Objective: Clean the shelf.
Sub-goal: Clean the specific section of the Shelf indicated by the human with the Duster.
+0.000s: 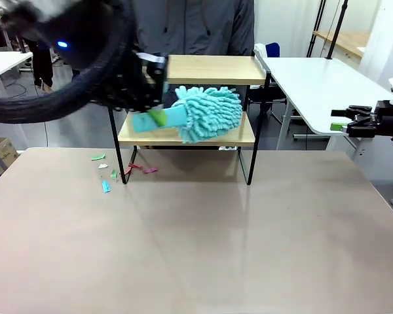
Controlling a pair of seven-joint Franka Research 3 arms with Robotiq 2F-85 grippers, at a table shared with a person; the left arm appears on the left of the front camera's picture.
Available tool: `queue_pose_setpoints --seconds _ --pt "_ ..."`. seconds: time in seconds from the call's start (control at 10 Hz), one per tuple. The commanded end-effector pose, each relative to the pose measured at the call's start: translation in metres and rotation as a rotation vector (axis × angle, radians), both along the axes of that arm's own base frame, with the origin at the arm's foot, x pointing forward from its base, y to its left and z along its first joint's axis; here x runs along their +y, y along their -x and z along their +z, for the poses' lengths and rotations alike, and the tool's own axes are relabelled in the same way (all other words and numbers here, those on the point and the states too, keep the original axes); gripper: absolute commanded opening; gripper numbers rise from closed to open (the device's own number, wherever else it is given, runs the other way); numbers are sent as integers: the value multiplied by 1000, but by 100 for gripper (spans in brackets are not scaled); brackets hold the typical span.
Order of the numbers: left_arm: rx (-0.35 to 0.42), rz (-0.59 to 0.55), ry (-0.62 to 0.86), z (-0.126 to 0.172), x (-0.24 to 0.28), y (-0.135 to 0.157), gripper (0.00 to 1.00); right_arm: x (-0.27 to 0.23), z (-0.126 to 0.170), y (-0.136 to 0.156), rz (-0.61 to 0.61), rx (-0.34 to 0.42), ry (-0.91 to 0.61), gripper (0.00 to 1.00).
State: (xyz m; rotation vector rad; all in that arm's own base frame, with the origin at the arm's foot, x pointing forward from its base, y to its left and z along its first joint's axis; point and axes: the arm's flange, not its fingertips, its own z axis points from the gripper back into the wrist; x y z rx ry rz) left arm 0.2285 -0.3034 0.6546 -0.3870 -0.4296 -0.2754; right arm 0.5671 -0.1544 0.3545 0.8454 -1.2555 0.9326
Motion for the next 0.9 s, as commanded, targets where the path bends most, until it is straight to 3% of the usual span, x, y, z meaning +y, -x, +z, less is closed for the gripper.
queue_pose_setpoints --seconds 0.0,0.1,0.3,0.4,0.5,0.8 --pt "8 14 70 -1 -15 -6 13 2 3 0 3 -4 0 100" --pt "0 0 0 0 0 0 13 2 3 0 3 -4 0 100" --pt "0 0 0 0 0 0 13 2 3 0 3 -4 0 100" --pt "4 -6 17 -6 -11 -6 13 2 3 0 3 -4 0 100" --pt "-3 57 102 -3 -33 -7 13 2 3 0 3 -4 0 100" --pt "-32 145 136 -35 -97 -25 13 2 3 0 3 -4 0 100"
